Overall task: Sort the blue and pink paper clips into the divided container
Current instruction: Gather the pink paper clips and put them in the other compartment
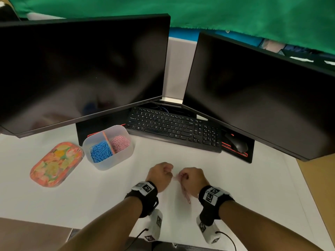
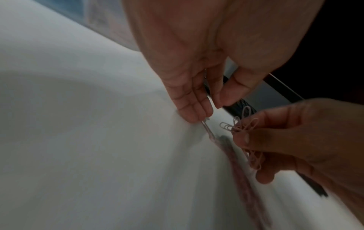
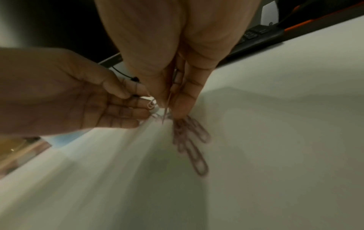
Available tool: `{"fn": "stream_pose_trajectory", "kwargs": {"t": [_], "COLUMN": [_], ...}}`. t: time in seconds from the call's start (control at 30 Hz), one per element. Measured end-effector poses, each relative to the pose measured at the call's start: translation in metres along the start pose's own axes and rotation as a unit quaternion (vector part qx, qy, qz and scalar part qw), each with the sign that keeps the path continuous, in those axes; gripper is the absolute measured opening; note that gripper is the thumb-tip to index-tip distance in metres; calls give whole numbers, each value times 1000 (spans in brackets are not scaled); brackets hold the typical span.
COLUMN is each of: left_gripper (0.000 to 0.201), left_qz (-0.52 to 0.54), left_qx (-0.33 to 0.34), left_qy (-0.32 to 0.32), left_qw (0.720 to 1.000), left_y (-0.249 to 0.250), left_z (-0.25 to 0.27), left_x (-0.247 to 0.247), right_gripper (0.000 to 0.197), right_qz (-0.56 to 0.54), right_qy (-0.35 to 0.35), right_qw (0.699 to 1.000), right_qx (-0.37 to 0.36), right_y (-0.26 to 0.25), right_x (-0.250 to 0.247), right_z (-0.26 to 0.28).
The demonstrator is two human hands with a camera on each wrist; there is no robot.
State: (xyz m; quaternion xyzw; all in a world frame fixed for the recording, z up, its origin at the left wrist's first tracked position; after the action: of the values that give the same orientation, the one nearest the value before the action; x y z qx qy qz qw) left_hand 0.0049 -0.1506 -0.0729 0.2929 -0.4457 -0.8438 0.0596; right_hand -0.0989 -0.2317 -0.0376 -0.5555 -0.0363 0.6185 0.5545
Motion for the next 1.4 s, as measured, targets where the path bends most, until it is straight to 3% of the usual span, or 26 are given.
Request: {"fn": "stream_pose_trajectory", "kwargs": {"t": [0.1, 0.2, 0.3, 0.37, 0.47, 0.53, 0.63, 0.77, 1.03, 1.27, 1.4], "left_gripper": [19, 45, 50, 45, 42, 41, 39, 39, 39, 42, 43], "left_qz": [216, 411, 525, 550, 547, 551, 550, 528, 505, 488, 472], "left_qx": [-87, -182, -210, -209, -208, -221, -229, -228, -236, -243, -255], "left_qy": [1, -47, -76, -68, -48, -31, -17, -14, -17, -25, -23], "left_qw": [972, 892, 821, 805, 809, 804, 803, 818, 830, 838, 844], "left_y": [-11, -9, 3, 6, -1, -14, -31, -37, -32, -27, -30], "left_z": [-6, -3, 3, 4, 3, 3, 4, 6, 12, 17, 19], "left_x": [-6, 3, 9, 6, -1, -6, -11, -16, -9, -2, 2], "right_gripper": [18, 17, 23, 27, 34, 38, 52, 62, 24, 12, 12], "right_qz": [-20, -50, -45, -52, -29, 65, 192, 234, 206, 203, 146], "right_qy": [20, 12, 4, -16, -1, 29, -18, -65, -5, -8, -3], "right_qw": [999, 998, 997, 996, 997, 994, 981, 969, 978, 978, 987], "right_qx": [-26, -44, -67, -77, -77, -78, -9, 53, 40, 43, 61], "right_y": [-21, -44, -66, -74, -67, -49, -4, 30, 17, 13, 11], "right_x": [-8, -9, -9, -8, -23, -35, -21, 9, 24, 24, 10], "right_z": [-6, -15, -21, -22, -17, -11, 8, 35, 17, -4, -10]}}
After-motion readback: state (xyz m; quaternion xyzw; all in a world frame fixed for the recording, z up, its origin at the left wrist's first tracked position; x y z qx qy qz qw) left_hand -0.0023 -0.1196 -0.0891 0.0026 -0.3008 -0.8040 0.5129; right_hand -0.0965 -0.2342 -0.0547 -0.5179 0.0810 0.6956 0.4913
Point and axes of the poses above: each hand's wrist, its own z-axis away from the middle knuckle, its own x-axis out of the palm, y = z × x, the point moved 10 cm from there along -z, towards the middle knuckle, and after that the axes turned 1 degree about -x, right-handed, at the moved point
